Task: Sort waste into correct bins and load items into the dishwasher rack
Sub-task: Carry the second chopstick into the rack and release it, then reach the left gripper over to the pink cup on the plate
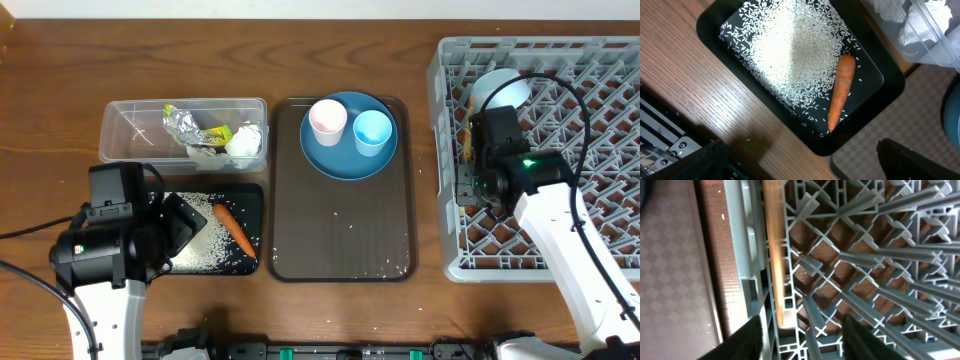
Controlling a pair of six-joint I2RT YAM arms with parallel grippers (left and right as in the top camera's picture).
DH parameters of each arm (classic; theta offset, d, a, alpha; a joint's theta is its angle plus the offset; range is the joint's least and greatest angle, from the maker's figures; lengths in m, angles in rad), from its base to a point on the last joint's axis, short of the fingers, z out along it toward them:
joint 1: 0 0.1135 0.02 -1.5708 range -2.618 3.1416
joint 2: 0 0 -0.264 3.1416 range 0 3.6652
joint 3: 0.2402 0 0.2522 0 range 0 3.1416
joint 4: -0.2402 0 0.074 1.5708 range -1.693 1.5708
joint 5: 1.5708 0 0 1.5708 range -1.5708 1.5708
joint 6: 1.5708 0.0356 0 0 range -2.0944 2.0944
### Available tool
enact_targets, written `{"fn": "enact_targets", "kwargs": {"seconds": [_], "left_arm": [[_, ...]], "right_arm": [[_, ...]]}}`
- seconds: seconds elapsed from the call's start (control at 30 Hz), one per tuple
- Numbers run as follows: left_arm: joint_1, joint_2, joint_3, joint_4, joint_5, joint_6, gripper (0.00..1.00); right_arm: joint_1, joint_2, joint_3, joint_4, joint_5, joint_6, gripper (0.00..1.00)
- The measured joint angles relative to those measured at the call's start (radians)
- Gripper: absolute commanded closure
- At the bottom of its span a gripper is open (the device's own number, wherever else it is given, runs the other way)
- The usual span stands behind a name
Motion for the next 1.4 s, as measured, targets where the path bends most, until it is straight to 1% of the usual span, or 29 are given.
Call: {"fn": "enact_targets", "kwargs": {"seconds": [0.27,0.33,0.43,0.53,0.57,0.6,0.77,0.9,0.97,1.0,1.03,1.07,1.17,1.3,1.4], "left_arm": [[0.0,0.0,0.0,0.0,0.0,0.0,0.02],[0.0,0.0,0.0,0.0,0.0,0.0,0.02],[0.0,0.0,0.0,0.0,0.0,0.0,0.02],[0.0,0.0,0.0,0.0,0.0,0.0,0.02],[0.0,0.0,0.0,0.0,0.0,0.0,0.02],[0.0,0.0,0.0,0.0,0.0,0.0,0.02],[0.0,0.0,0.0,0.011,0.001,-0.007,0.02],[0.0,0.0,0.0,0.142,0.008,-0.039,0.02],[0.0,0.0,0.0,0.164,0.018,-0.046,0.01],[0.0,0.0,0.0,0.163,0.035,-0.044,0.12],[0.0,0.0,0.0,0.171,0.061,-0.041,0.2],[-0.001,0.0,0.0,0.193,0.106,-0.026,0.24],[-0.043,0.011,0.0,0.246,0.208,0.001,0.25],[-0.169,0.069,0.003,0.264,0.261,0.014,0.26],[-0.271,0.164,0.048,0.262,0.259,0.01,0.34]], "right_arm": [[0.0,0.0,0.0,-0.008,0.0,0.0,0.46],[0.0,0.0,0.0,-0.008,0.0,0.001,0.43],[-0.001,0.0,0.0,-0.007,0.001,0.002,0.32],[-0.011,-0.006,0.005,-0.007,0.001,-0.001,0.29],[-0.021,-0.013,0.009,-0.007,0.001,0.001,0.13],[-0.029,-0.021,0.012,-0.006,0.003,0.007,0.01],[-0.087,-0.09,0.031,-0.03,0.005,0.009,0.01],[-0.09,-0.115,0.035,-0.052,0.004,0.01,0.01],[-0.091,-0.114,0.035,-0.053,0.005,0.01,0.01],[-0.091,-0.114,0.035,-0.054,0.005,0.01,0.01],[-0.091,-0.114,0.035,-0.054,0.005,0.01,0.01],[-0.091,-0.114,0.036,-0.053,0.005,0.01,0.01],[-0.091,-0.114,0.036,-0.055,0.005,0.01,0.01],[-0.091,-0.114,0.036,-0.055,0.005,0.01,0.01],[-0.091,-0.114,0.036,-0.056,0.005,0.01,0.01]]}}
